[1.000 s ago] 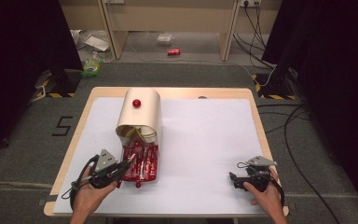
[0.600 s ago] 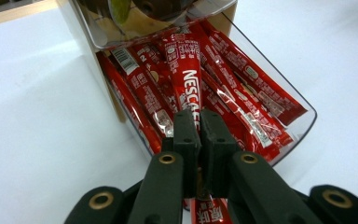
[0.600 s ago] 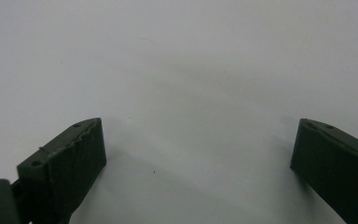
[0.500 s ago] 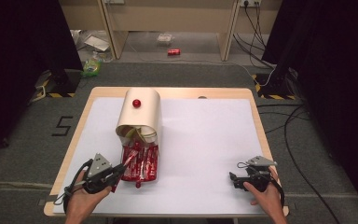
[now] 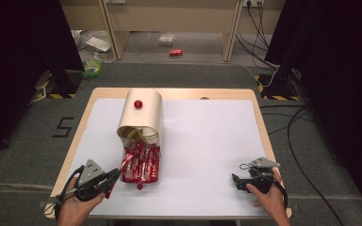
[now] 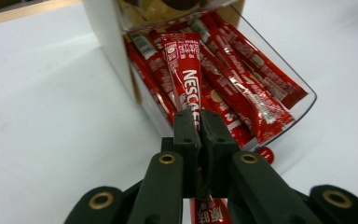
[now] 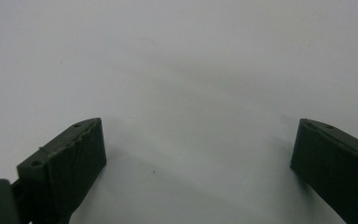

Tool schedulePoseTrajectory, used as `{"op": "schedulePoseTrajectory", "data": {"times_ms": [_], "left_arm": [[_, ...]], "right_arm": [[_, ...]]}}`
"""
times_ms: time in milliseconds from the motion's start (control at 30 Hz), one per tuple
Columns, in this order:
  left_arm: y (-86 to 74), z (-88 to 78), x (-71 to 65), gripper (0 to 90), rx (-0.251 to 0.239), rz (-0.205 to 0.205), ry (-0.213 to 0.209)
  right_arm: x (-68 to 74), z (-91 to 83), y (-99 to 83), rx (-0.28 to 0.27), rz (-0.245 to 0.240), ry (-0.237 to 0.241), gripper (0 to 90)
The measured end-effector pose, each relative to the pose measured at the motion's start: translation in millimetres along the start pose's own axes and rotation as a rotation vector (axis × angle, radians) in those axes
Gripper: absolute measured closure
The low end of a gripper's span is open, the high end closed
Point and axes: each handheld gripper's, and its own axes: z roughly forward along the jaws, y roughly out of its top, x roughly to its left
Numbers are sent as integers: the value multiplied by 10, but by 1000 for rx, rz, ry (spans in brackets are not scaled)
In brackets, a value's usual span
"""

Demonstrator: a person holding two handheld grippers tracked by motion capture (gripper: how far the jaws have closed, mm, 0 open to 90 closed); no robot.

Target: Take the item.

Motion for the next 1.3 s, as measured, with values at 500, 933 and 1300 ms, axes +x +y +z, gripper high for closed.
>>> {"op": "schedulePoseTrajectory", "data": {"times_ms": [500,933,1300], "left_arm": [[-67,-170,241,851,-30,-68,51],[-140,-129,398,851,-45,-96,98],[-194,-66,487,850,-45,-114,119]], "right_arm": [[-1,0,0,0,0,1,35],[-2,0,0,0,0,2,35],[-1,0,0,0,0,1,35]]}}
